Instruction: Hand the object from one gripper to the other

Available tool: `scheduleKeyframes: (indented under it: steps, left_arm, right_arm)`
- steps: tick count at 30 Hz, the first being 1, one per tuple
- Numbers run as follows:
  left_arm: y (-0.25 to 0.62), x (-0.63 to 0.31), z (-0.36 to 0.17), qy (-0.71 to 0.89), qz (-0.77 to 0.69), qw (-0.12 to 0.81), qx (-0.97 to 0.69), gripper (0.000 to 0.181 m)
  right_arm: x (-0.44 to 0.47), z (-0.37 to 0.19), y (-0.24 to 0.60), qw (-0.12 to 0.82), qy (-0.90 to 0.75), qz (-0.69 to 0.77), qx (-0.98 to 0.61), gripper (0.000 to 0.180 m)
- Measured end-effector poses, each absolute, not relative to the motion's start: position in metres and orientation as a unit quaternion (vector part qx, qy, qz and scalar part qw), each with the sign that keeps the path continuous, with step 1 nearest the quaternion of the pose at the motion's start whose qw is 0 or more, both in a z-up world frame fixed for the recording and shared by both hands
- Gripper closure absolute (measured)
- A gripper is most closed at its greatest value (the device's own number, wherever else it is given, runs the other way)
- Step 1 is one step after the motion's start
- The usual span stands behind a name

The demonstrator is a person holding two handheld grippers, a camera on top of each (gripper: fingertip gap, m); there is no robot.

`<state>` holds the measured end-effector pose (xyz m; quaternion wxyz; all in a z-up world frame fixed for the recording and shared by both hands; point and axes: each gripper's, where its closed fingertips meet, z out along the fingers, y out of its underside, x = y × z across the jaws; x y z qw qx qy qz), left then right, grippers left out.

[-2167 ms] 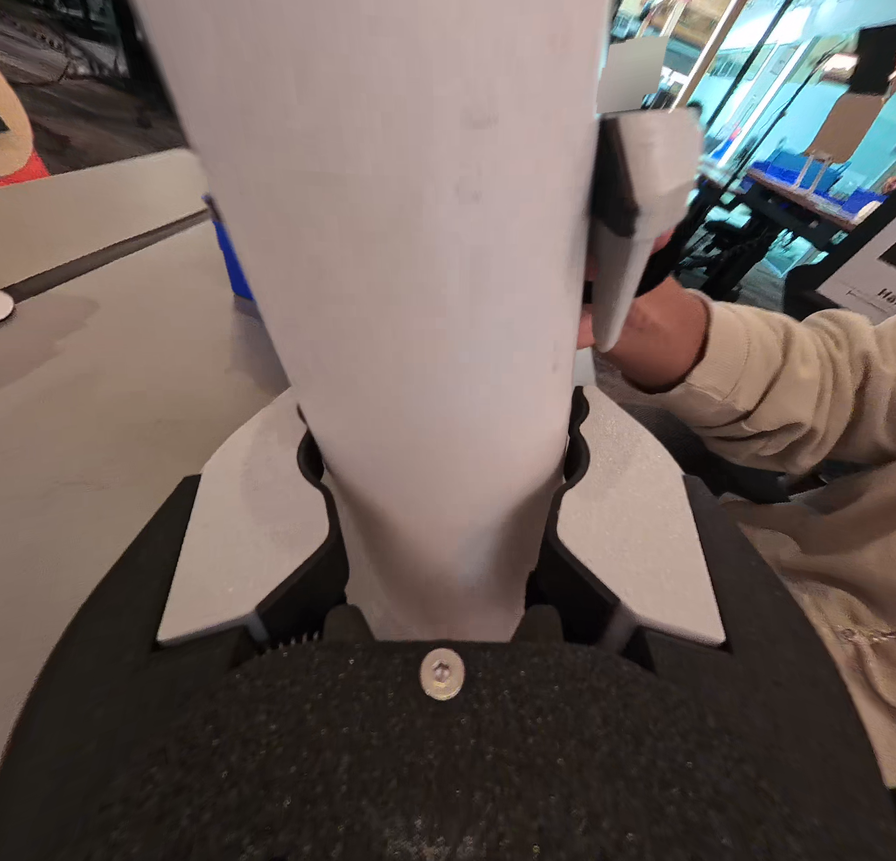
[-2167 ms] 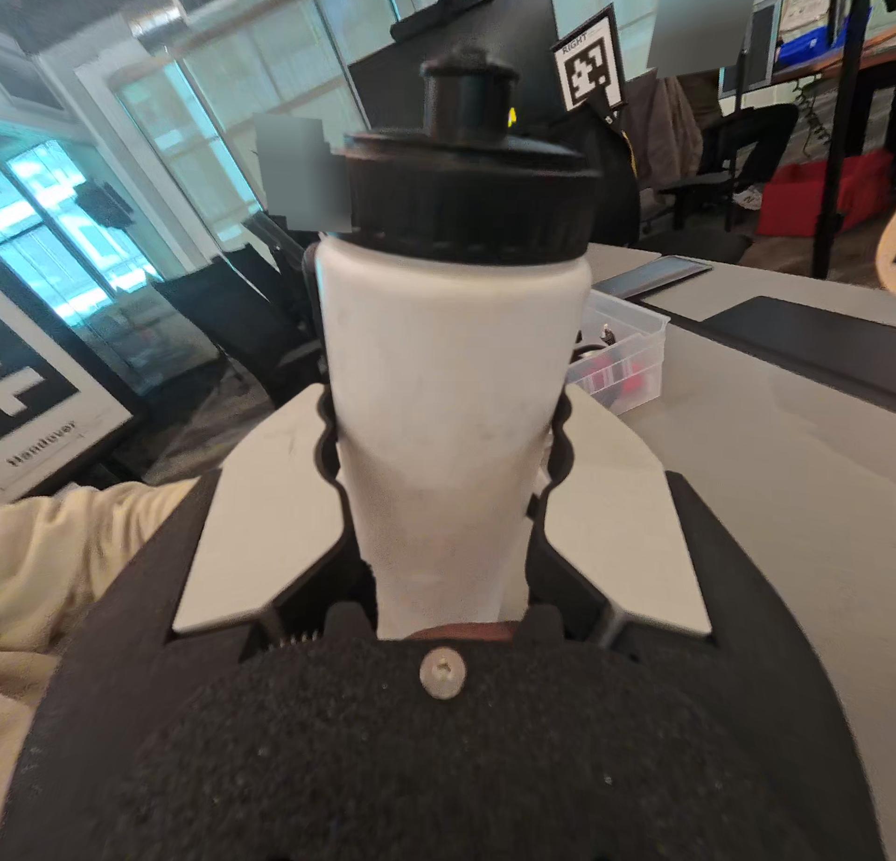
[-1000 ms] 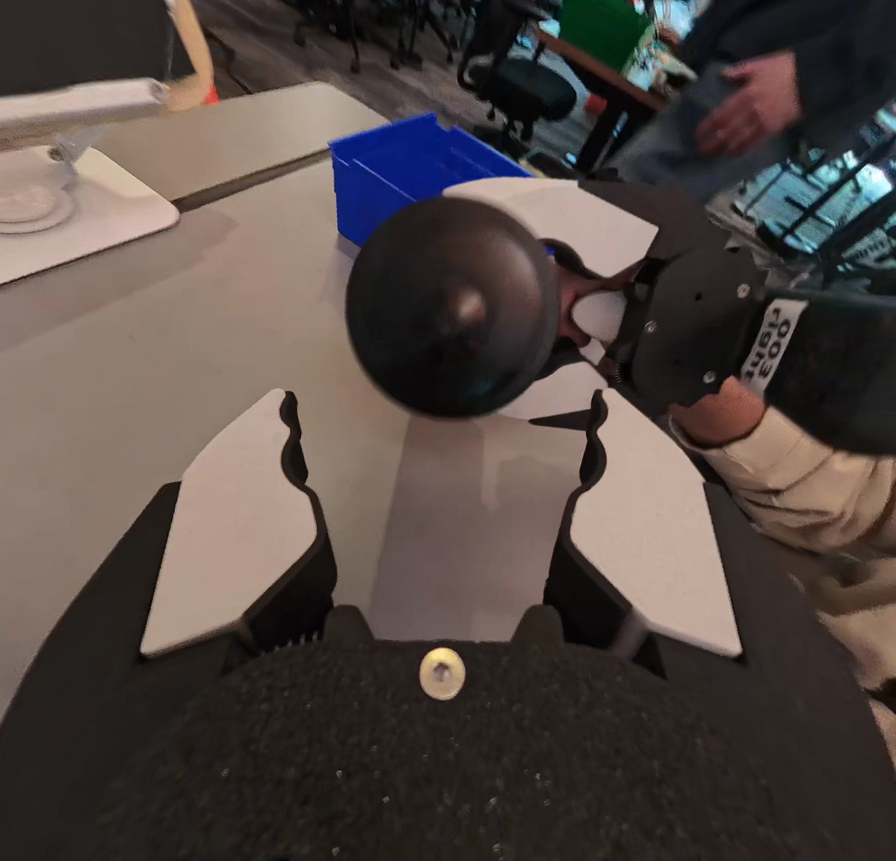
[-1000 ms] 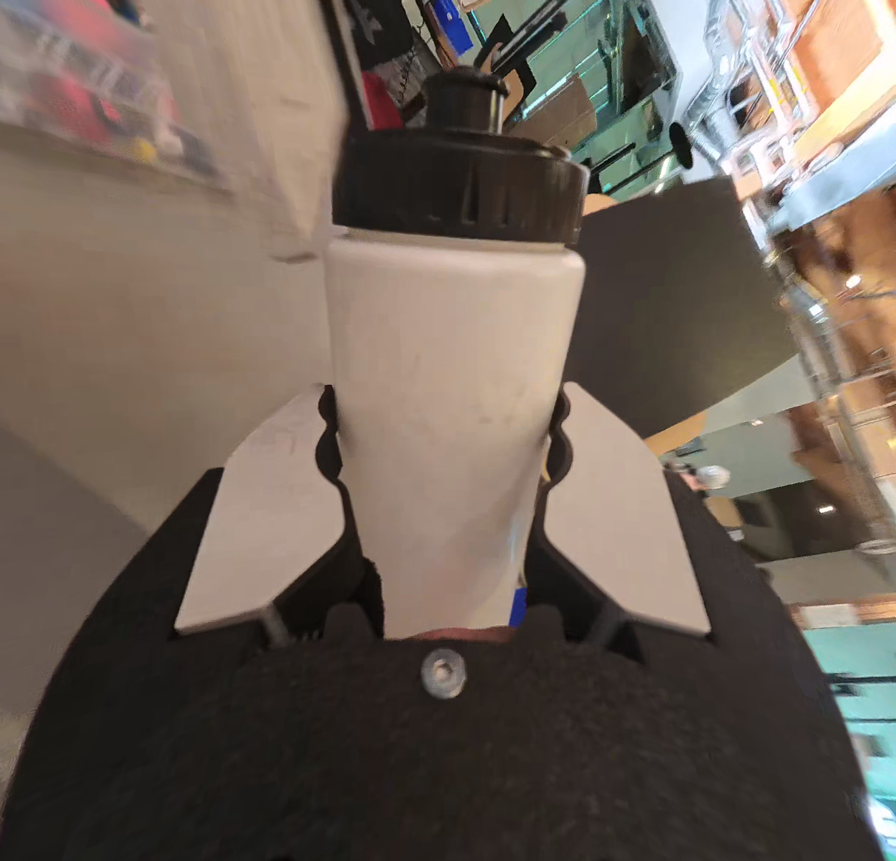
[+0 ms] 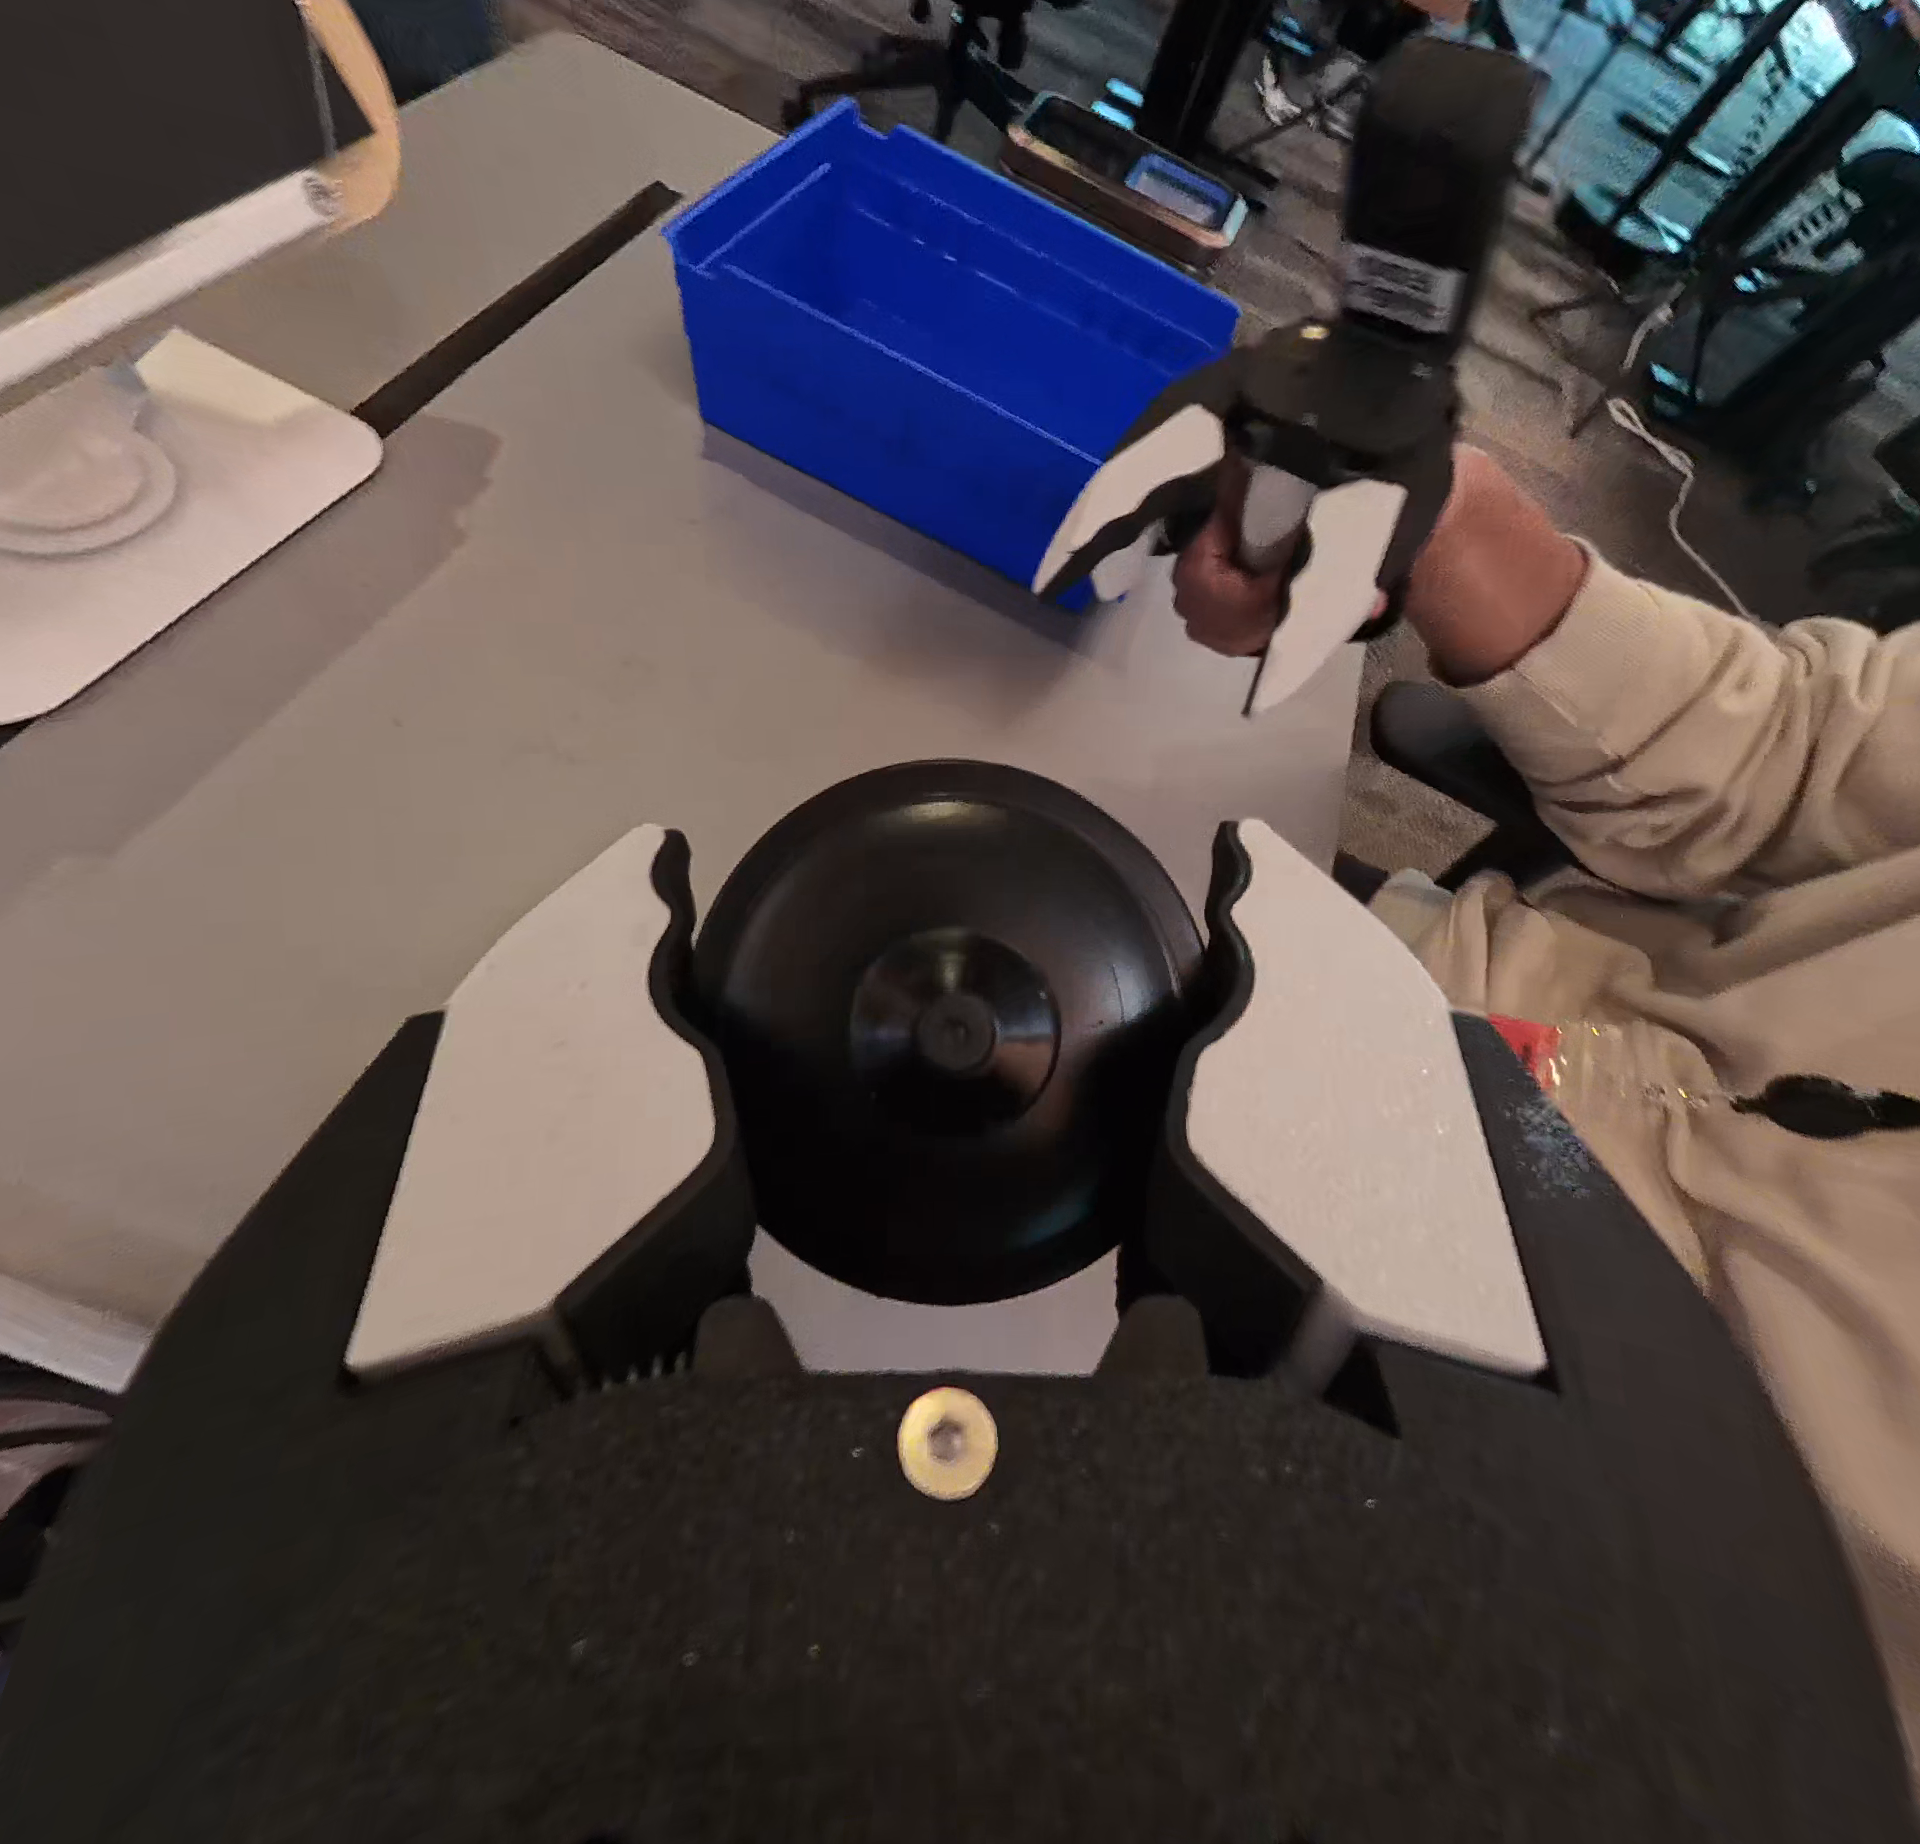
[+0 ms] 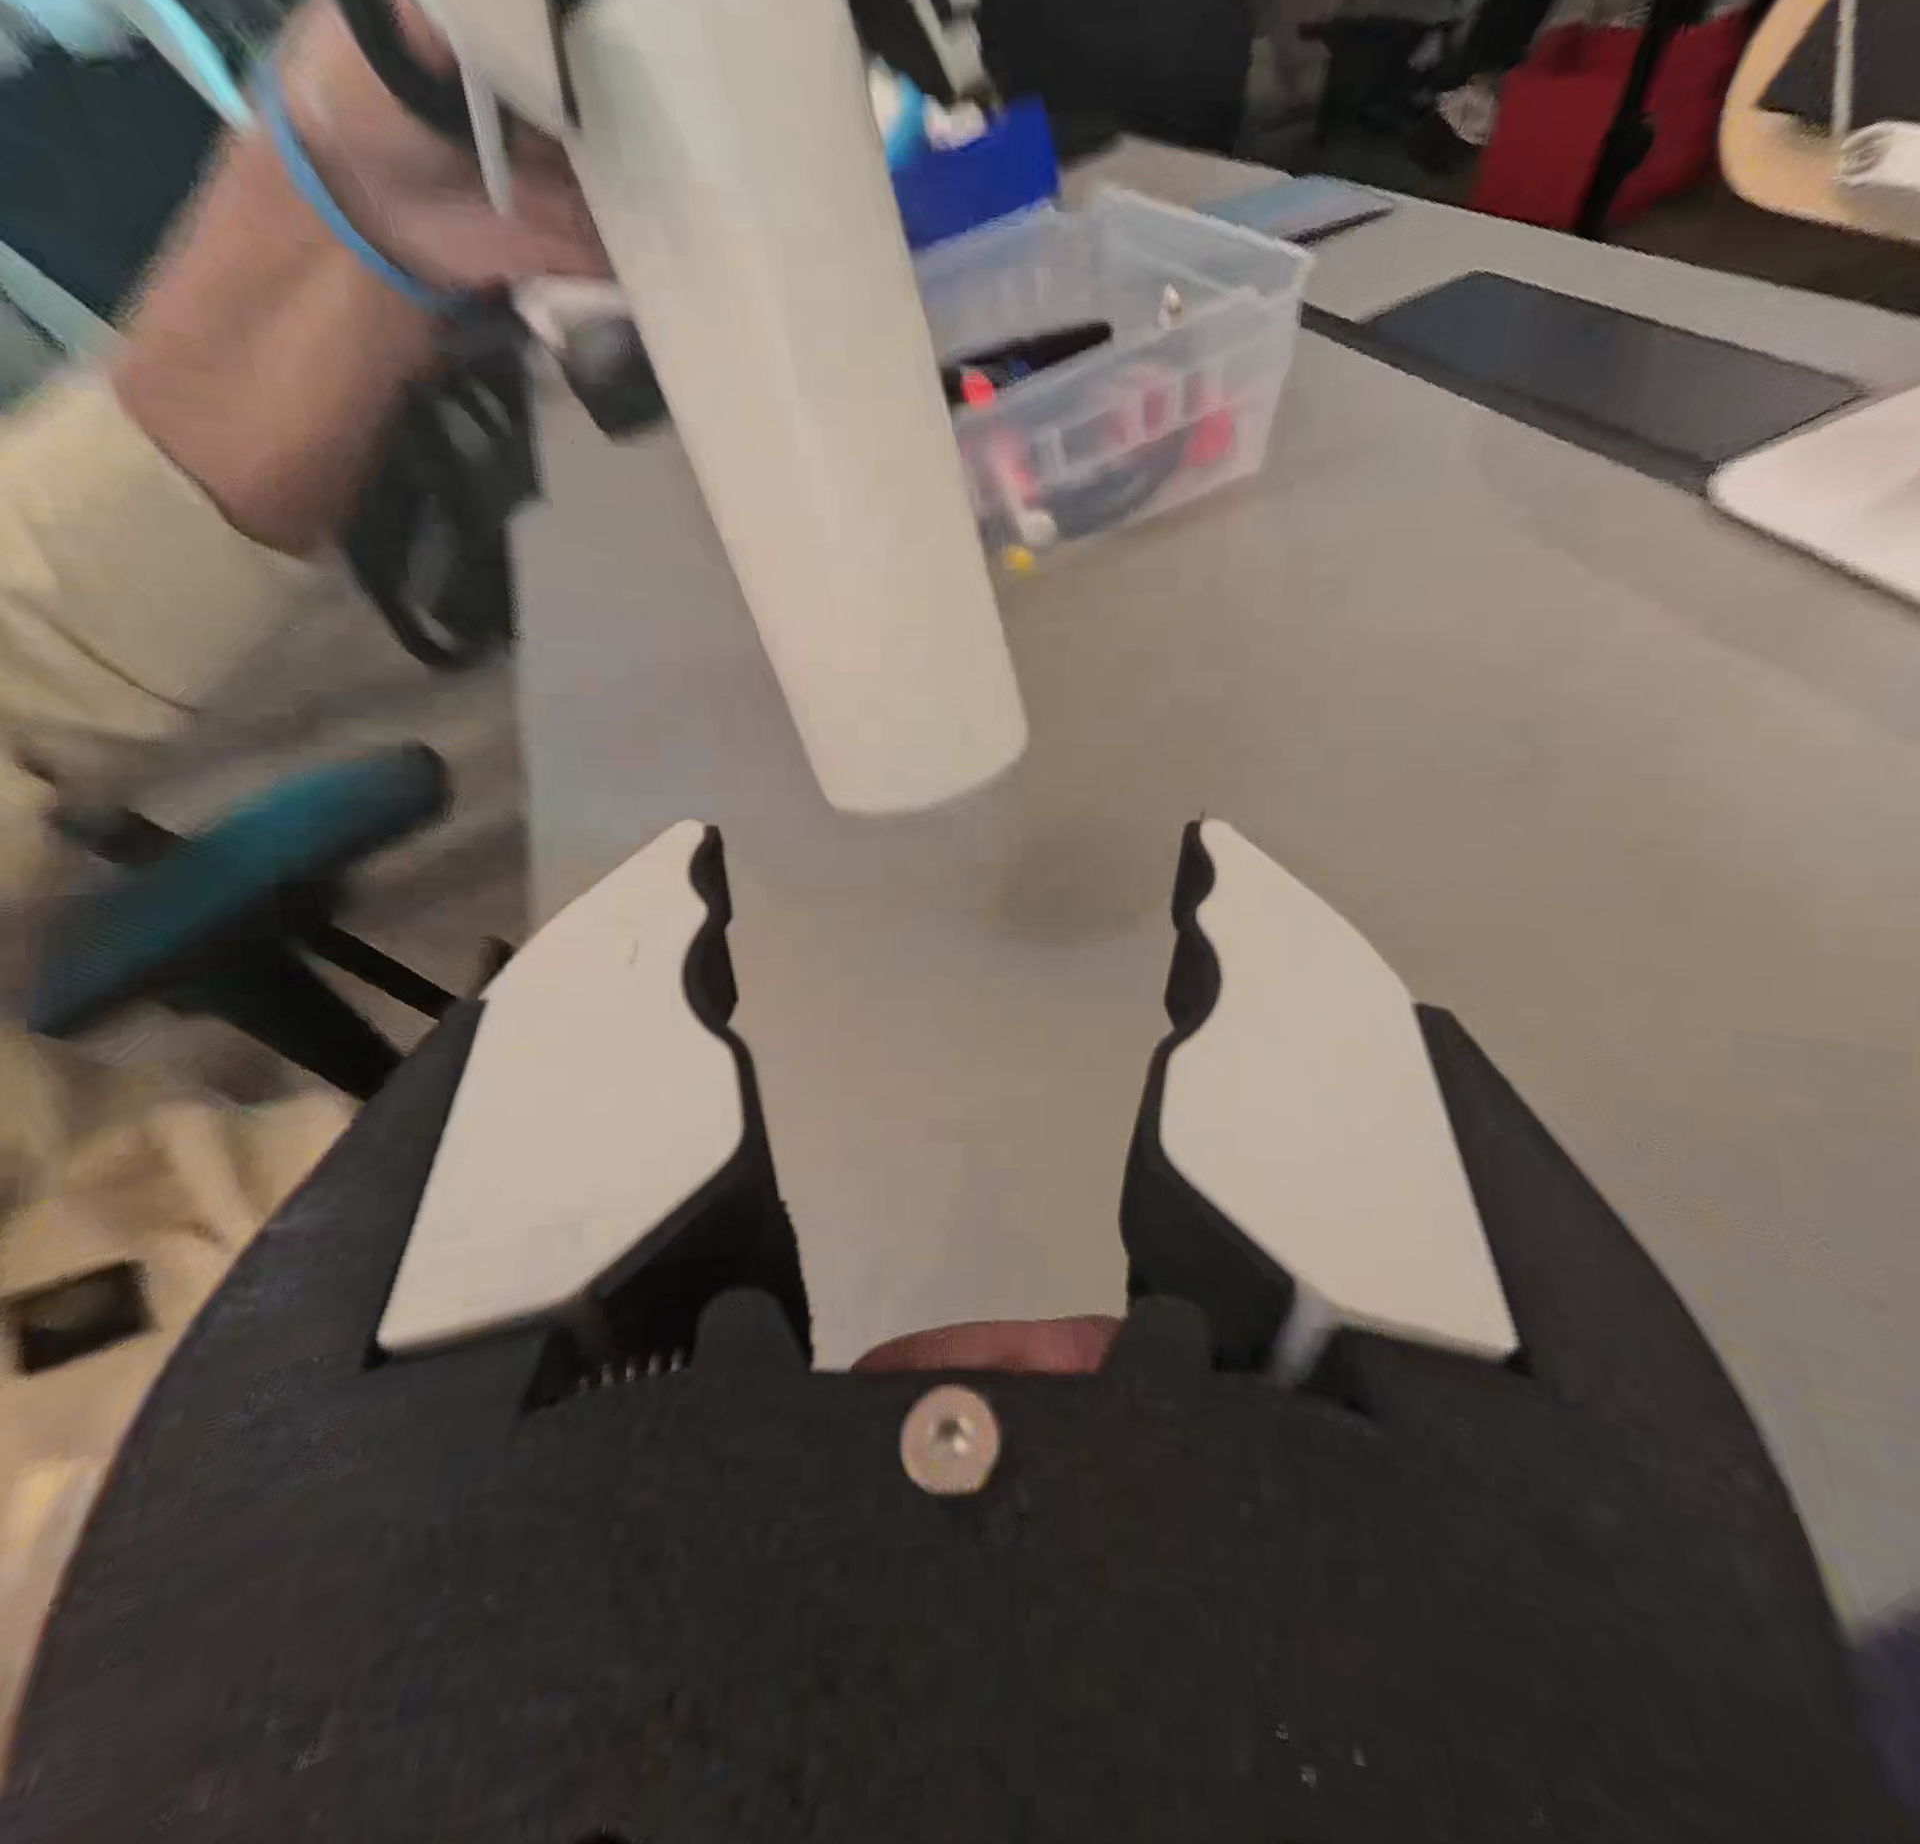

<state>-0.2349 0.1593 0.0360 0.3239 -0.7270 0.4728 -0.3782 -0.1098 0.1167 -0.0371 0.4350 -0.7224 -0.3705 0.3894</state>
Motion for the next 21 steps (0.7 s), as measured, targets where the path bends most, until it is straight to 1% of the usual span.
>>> scheduleKeyframes:
  steps: [3, 4, 6, 9, 11, 14, 15, 17, 18, 19, 21]
  left_arm:
    - [0.14, -0.222, 0.044, 0.521, -0.382, 0.292, -0.705, 0.086]
    - [0.132, -0.216, 0.045, 0.539, -0.385, 0.277, -0.696, 0.086]
    - [0.118, -0.203, 0.047, 0.572, -0.382, 0.252, -0.681, 0.087]
    - [0.103, -0.179, 0.048, 0.611, -0.374, 0.219, -0.662, 0.087]
    - [0.099, -0.162, 0.048, 0.625, -0.367, 0.206, -0.658, 0.086]
    - [0.097, -0.138, 0.042, 0.634, -0.358, 0.185, -0.66, 0.086]
    - [0.098, -0.13, 0.041, 0.632, -0.357, 0.188, -0.662, 0.086]
    - [0.101, -0.116, 0.041, 0.625, -0.355, 0.202, -0.665, 0.088]
    - [0.103, -0.112, 0.044, 0.618, -0.355, 0.218, -0.667, 0.085]
    - [0.106, -0.11, 0.049, 0.607, -0.359, 0.239, -0.667, 0.079]
    - [0.111, -0.115, 0.067, 0.57, -0.378, 0.299, -0.666, 0.079]
  right_arm:
    - [-0.119, -0.029, 0.116, 0.419, -0.33, 0.485, -0.693, 0.09]
    - [-0.125, -0.029, 0.113, 0.416, -0.34, 0.496, -0.682, 0.085]
    - [-0.14, -0.029, 0.104, 0.41, -0.364, 0.517, -0.657, 0.082]
    - [-0.165, -0.022, 0.086, 0.396, -0.396, 0.553, -0.618, 0.081]
    - [-0.176, -0.02, 0.083, 0.403, -0.411, 0.55, -0.605, 0.082]
    - [-0.18, -0.014, 0.087, 0.435, -0.419, 0.534, -0.592, 0.097]
    - [-0.179, -0.017, 0.091, 0.445, -0.424, 0.515, -0.597, 0.102]
    - [-0.175, -0.02, 0.092, 0.441, -0.425, 0.512, -0.602, 0.103]
    - [-0.171, -0.02, 0.094, 0.445, -0.42, 0.512, -0.603, 0.103]
    - [-0.167, -0.021, 0.096, 0.45, -0.413, 0.51, -0.605, 0.103]
    - [-0.159, -0.023, 0.103, 0.452, -0.393, 0.513, -0.615, 0.104]
